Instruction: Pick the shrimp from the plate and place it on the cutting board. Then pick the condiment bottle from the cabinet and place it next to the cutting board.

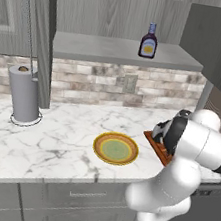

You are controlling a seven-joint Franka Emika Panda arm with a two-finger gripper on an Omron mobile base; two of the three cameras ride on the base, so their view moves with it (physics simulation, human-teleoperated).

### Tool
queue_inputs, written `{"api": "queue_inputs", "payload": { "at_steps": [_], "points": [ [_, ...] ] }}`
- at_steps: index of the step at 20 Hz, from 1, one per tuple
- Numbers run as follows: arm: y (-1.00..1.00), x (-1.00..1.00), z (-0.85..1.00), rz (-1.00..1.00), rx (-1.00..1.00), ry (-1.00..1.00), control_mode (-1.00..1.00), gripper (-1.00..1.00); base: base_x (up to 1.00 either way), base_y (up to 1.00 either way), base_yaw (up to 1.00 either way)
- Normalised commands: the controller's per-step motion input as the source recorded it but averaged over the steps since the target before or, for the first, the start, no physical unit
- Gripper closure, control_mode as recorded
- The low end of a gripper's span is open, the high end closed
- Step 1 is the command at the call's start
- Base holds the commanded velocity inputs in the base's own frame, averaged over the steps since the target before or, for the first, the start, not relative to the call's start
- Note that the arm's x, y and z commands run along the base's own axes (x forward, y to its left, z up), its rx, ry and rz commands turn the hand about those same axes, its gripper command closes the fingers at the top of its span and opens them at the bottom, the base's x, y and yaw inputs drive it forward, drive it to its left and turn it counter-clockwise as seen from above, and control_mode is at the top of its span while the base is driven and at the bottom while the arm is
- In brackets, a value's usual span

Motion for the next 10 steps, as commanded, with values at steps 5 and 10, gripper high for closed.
{"api": "queue_inputs", "payload": {
  "at_steps": [5, 10],
  "points": [
    [0.0, 0.0, -0.4, 0.0, 0.0, -0.04, -1.0, 1.0, 0.0, 0.0, 0.0],
    [0.0, 0.0, -0.37, 0.0, 0.0, -0.04, -1.0, -1.0, 0.0, 0.0, 0.0]
  ]
}}
